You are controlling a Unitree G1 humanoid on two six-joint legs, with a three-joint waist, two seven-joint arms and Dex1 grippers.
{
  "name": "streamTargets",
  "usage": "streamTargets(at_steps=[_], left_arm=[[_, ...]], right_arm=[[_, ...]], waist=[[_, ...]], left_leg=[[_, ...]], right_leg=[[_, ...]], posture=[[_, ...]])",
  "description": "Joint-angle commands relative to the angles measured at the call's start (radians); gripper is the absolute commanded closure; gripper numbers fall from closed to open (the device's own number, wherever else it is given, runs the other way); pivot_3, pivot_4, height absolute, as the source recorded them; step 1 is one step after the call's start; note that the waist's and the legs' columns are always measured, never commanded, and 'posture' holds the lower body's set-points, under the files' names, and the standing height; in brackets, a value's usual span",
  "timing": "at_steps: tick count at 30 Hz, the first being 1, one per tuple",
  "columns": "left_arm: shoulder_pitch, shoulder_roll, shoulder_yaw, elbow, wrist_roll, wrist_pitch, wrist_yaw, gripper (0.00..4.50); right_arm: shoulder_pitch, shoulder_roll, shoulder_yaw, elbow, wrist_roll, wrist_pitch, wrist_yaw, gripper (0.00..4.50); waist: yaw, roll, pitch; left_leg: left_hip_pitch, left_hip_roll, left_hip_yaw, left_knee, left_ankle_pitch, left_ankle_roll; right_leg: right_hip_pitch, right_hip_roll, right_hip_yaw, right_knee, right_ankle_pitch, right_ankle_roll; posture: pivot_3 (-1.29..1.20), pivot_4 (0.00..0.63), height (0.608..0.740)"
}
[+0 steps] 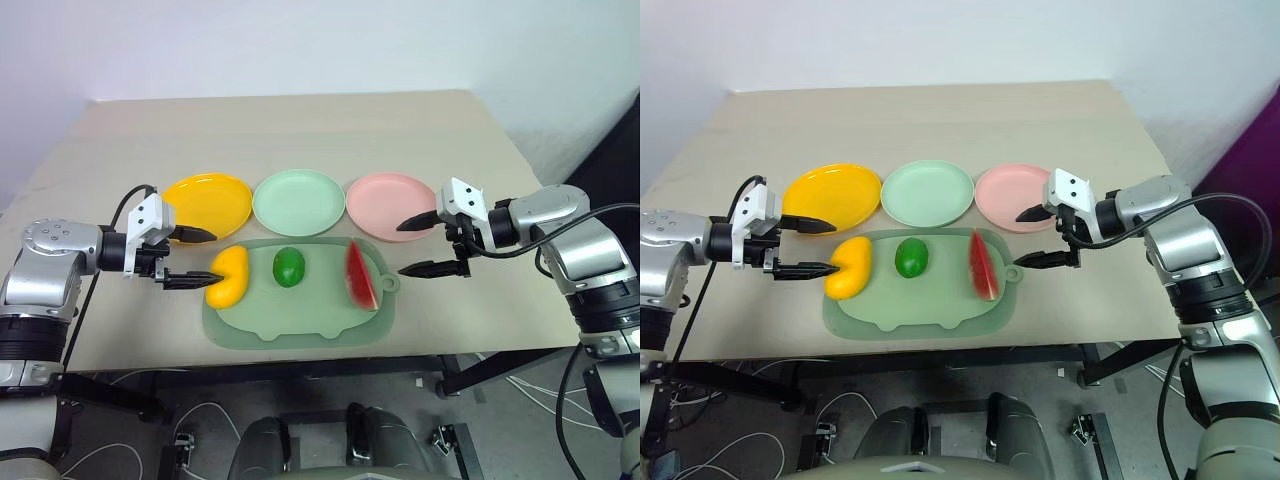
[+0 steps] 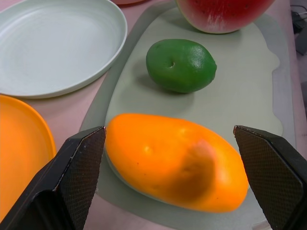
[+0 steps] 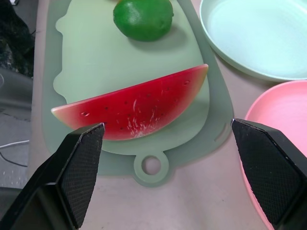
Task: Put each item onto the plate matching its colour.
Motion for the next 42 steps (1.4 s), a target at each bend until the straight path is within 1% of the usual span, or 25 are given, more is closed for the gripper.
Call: streamTargets(at_steps=[1,13,34,37,42], left_arm=[[-0.01,0.002,0.031,-0.031,-0.032,0.003,0.007,0.02],[-0.015,0.003,0.024,-0.034,-0.041,0.004,0.019,0.02],[-0.013,-0.008,0.021,-0.039,-0.046,0.014,0.041,0.02],[-0.015,-0.007,0.022,-0.039,-0.045,0.012,0.043,0.02],[-0.018,-0.01,0.022,-0.036,-0.046,0.012,0.047,0.02]], right_arm=[[-0.032,0.003,-0.022,-0.009,0.001,0.001,-0.009,0.0],[-0.056,0.011,-0.026,0.008,-0.001,0.013,-0.026,0.0],[-0.084,0.021,-0.038,0.007,0.024,0.138,-0.061,0.0],[-0.092,0.027,-0.042,0.009,0.031,0.166,-0.075,0.0],[-0.11,0.026,-0.035,-0.011,0.048,0.285,-0.099,0.0]], waist=[[0.0,0.0,0.0],[0.0,-0.001,-0.001],[0.0,-0.002,-0.001],[0.0,-0.002,-0.001],[0.0,-0.002,-0.001]], left_leg=[[0.0,0.0,0.0,0.0,0.0,0.0],[0.001,0.0,0.0,0.001,0.0,0.0],[0.001,0.0,0.0,0.002,0.001,0.002],[0.001,0.0,0.0,0.002,0.001,0.002],[0.0,0.0,0.0,0.003,0.001,0.002]], right_leg=[[0.0,0.0,0.0,0.0,0.0,0.0],[0.0,0.0,0.0,0.002,0.0,0.0],[0.001,0.0,0.0,0.003,0.0,0.0],[0.001,0.0,0.0,0.003,0.0,0.0],[0.001,0.0,0.001,0.004,0.001,-0.001]], posture=[[0.0,0.15,0.74],[0.0,0.15,0.74],[0.0,0.15,0.74],[0.0,0.15,0.74],[0.0,0.15,0.74]])
